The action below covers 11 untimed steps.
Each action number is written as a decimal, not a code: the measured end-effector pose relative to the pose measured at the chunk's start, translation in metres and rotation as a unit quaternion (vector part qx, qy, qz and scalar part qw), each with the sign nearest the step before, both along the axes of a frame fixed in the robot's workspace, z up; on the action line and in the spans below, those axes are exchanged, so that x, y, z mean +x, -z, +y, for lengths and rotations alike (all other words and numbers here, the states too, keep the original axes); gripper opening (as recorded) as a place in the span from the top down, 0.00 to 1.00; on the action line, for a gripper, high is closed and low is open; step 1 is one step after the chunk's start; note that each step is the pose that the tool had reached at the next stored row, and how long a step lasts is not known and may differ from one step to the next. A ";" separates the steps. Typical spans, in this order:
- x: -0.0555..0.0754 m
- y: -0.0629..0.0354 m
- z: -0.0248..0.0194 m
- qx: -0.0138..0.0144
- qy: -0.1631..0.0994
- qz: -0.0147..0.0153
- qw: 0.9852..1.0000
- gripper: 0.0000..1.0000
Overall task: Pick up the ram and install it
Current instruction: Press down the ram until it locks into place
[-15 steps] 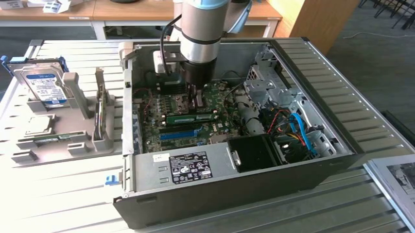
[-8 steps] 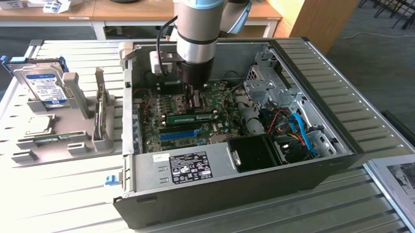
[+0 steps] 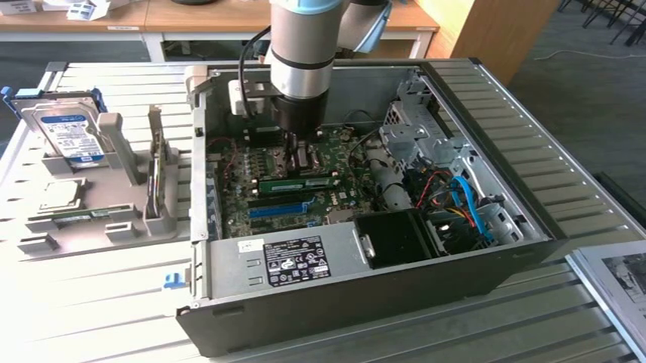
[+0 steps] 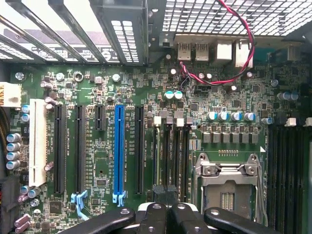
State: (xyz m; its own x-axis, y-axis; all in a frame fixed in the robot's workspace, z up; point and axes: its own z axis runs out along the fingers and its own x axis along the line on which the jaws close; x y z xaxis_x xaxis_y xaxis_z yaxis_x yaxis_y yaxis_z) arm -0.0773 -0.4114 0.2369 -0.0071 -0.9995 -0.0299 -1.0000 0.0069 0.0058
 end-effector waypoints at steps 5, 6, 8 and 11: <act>0.000 0.0000 0.0000 0.000 0.000 0.000 1.000 0.90; -0.001 0.0000 0.0000 0.000 0.000 0.000 1.000 0.90; -0.001 0.0000 0.0000 0.000 0.000 0.000 1.000 0.90; -0.003 0.0000 0.0000 0.000 0.000 0.000 1.000 0.90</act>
State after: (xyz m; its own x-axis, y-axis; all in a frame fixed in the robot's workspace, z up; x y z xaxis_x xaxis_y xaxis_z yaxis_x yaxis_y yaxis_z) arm -0.0801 -0.4114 0.2369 -0.0072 -0.9995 -0.0299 -1.0000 0.0070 0.0057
